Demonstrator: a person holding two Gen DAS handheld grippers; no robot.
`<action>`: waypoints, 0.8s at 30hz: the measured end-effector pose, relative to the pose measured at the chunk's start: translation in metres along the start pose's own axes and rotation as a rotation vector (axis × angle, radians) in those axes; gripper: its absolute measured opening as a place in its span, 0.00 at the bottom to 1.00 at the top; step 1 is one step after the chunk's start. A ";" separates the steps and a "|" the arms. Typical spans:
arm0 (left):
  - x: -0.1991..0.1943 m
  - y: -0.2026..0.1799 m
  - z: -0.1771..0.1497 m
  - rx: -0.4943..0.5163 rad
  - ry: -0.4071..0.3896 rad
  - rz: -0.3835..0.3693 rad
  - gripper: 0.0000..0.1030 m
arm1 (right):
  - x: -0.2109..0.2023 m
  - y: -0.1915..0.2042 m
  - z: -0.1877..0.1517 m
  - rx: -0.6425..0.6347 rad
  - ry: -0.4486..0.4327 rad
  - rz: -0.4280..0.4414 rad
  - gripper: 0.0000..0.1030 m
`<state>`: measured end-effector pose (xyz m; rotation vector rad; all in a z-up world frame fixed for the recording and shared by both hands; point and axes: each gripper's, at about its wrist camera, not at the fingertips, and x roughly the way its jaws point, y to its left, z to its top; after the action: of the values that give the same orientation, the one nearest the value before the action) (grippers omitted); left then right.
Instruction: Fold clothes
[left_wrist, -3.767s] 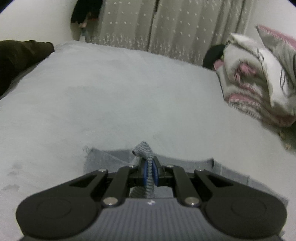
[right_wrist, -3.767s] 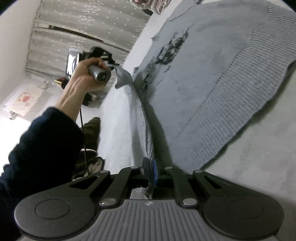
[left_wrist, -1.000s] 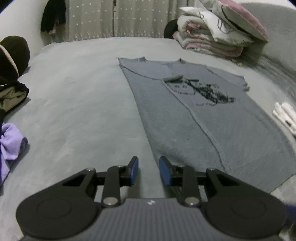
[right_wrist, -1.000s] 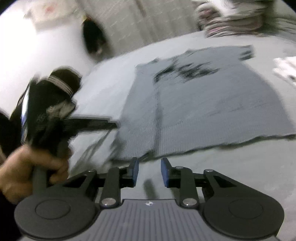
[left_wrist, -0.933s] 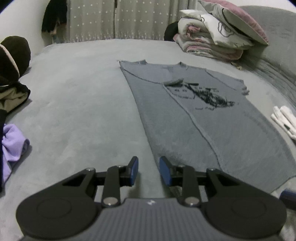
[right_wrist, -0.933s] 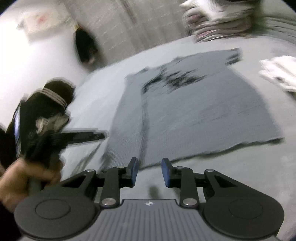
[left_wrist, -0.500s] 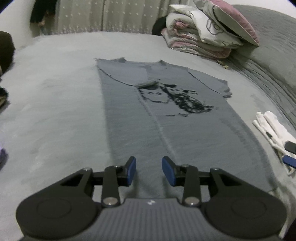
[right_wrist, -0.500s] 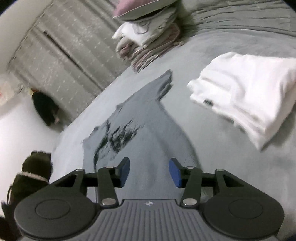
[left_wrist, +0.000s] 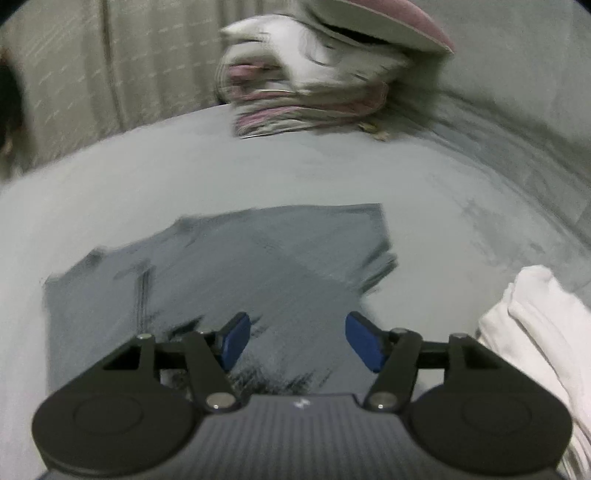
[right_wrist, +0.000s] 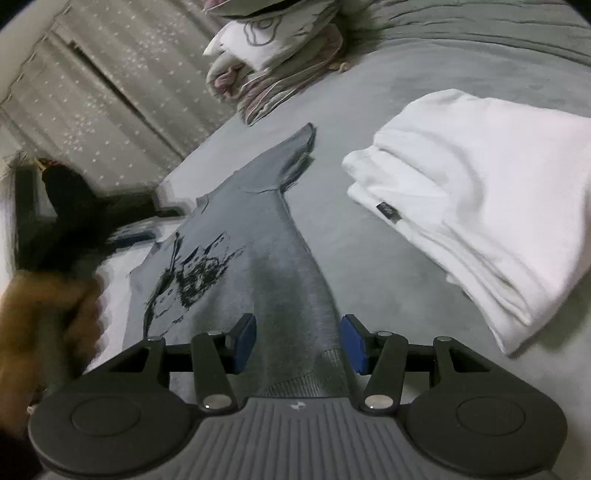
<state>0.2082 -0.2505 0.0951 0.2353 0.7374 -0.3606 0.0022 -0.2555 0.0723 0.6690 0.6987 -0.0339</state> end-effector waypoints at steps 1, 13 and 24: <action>0.016 -0.016 0.009 0.034 0.003 0.009 0.64 | 0.001 -0.002 0.000 0.012 0.008 0.003 0.50; 0.160 -0.118 0.043 0.283 0.003 0.186 0.66 | -0.005 -0.017 -0.001 0.055 0.045 0.063 0.50; 0.116 -0.026 0.061 -0.092 -0.086 0.081 0.08 | 0.000 -0.013 -0.005 0.010 0.079 0.027 0.50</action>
<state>0.3143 -0.3220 0.0568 0.1617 0.6564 -0.2574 -0.0037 -0.2631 0.0624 0.6919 0.7656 0.0144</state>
